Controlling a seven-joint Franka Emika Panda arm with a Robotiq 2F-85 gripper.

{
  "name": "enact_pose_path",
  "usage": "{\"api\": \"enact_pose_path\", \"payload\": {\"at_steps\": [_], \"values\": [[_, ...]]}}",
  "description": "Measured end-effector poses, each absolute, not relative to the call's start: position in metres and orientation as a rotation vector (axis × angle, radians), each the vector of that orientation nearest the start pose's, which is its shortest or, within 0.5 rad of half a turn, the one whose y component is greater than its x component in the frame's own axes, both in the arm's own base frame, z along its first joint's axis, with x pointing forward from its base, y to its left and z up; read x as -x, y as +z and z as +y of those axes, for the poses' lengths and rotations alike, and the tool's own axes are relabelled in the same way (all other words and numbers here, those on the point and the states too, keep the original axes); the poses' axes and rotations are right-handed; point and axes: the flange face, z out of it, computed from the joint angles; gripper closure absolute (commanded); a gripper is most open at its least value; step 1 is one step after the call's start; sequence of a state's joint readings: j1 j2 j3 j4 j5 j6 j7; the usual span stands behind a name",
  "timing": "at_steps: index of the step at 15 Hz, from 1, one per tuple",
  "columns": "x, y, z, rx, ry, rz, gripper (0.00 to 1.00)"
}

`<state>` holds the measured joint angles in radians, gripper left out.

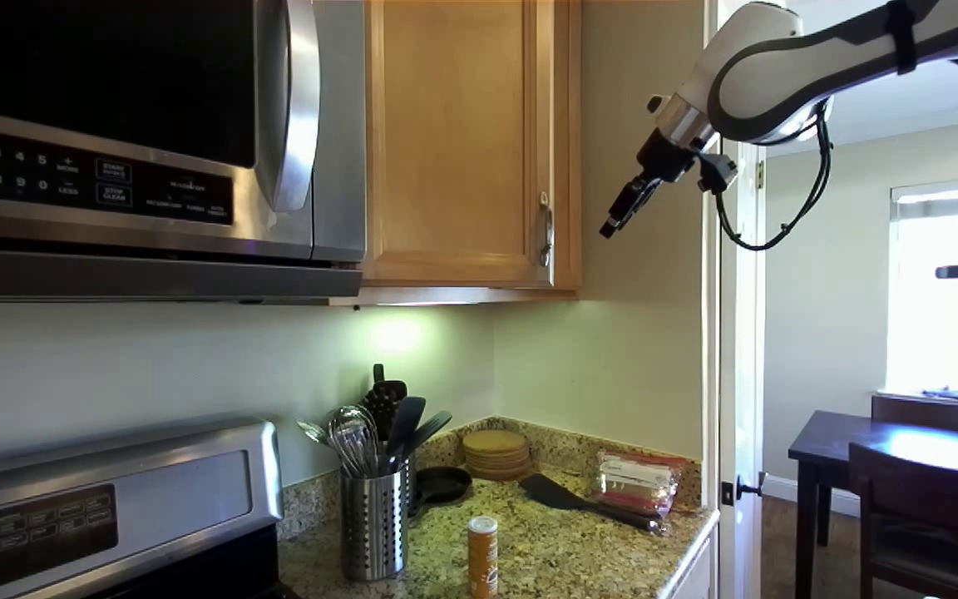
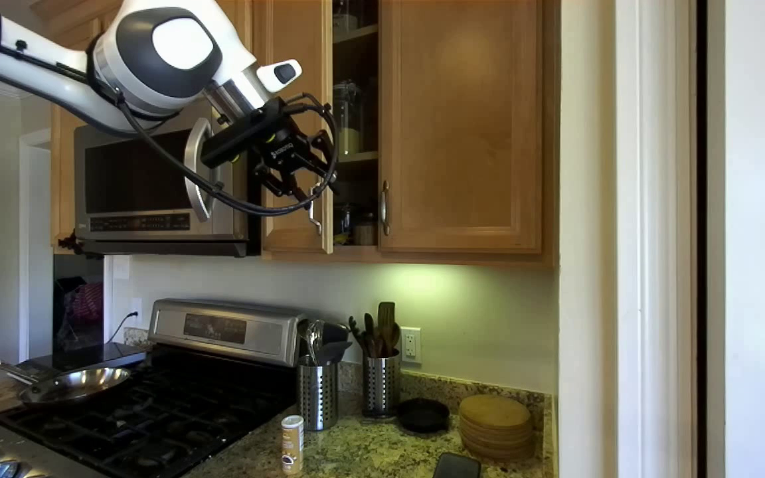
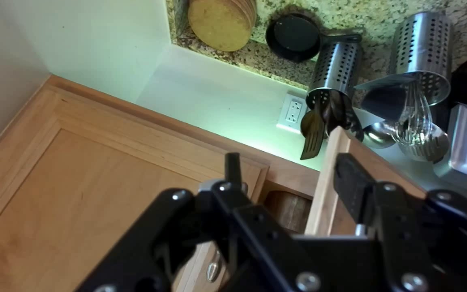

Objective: Open the top left cabinet door then remove the brown bottle out of the cabinet and close the left cabinet door

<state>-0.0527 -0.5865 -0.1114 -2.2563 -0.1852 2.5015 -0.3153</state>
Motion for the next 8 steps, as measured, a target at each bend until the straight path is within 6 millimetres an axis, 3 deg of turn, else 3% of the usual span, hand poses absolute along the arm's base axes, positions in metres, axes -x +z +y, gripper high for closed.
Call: {"api": "enact_pose_path", "payload": {"at_steps": [5, 8], "values": [[-0.409, 0.691, -0.050, 3.025, -1.354, -0.417, 1.00], [-0.412, 0.692, -0.028, 2.971, -1.360, -0.447, 1.00]]}}
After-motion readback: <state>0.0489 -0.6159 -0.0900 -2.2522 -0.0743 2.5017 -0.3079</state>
